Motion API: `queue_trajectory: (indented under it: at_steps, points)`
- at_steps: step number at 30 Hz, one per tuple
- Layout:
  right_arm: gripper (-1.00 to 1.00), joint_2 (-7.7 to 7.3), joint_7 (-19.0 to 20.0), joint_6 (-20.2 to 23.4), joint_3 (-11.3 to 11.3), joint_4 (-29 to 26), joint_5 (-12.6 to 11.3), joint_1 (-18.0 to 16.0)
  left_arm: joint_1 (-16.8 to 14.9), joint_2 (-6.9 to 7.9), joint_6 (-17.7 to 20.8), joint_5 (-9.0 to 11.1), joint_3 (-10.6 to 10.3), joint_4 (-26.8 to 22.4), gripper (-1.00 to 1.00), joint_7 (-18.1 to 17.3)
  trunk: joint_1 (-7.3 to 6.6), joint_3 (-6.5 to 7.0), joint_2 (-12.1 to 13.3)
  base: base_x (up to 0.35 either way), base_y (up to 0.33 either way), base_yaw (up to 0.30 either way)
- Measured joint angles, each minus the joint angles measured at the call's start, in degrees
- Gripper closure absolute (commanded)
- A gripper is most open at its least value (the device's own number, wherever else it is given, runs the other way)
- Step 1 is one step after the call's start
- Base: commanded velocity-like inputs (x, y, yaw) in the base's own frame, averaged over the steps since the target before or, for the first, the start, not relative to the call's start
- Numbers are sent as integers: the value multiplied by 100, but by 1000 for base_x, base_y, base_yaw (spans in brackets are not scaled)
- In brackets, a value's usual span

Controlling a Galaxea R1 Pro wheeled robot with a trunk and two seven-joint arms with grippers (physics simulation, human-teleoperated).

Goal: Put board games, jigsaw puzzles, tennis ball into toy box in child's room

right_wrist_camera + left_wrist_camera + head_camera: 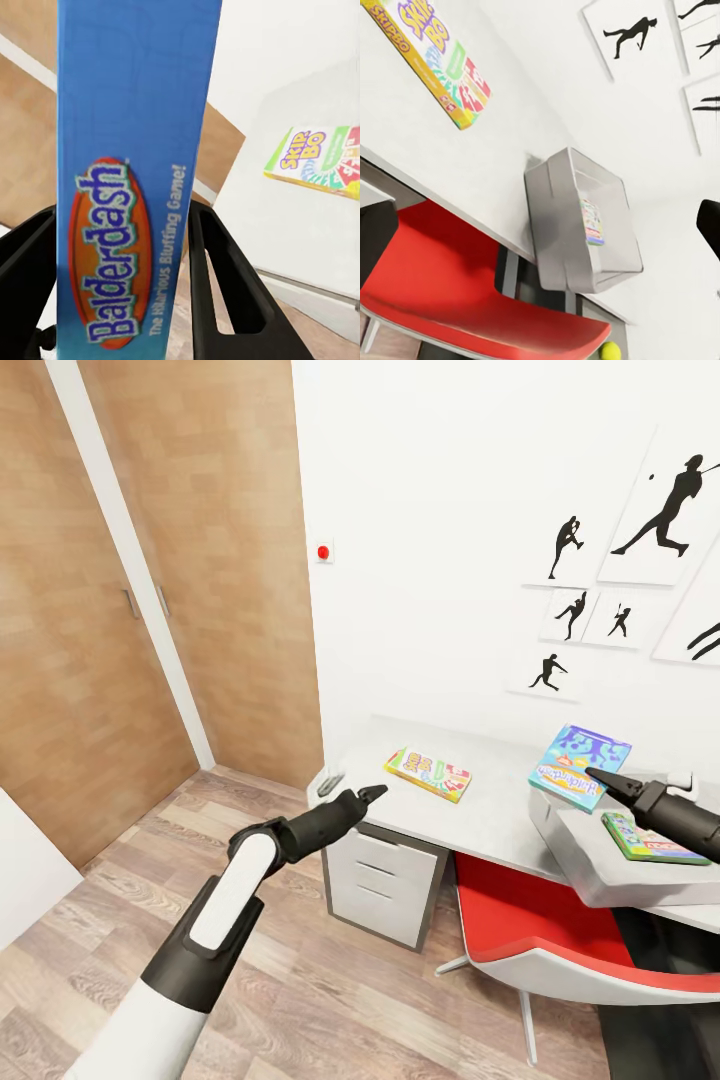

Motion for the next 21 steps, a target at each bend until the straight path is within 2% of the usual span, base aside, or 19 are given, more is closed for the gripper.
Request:
queue_trajectory:
  at_steps: [6,15,21]
  points:
    - [100,-37,26,2,18,-26,-9,-42,22,28,7,-5,-6,-120,-100,-1,-1,0,0,76,-116,0]
    - [100,-108,36,-2,22,-42,-1,-39,36,38,12,-22,-17,-149,-100,-17,-2,0,0,196,-221,0]
    - [100,-123,38,-4,22,-46,3,-38,38,38,24,-25,-24,-152,-100,-17,-1,0,0,154,-147,-92]
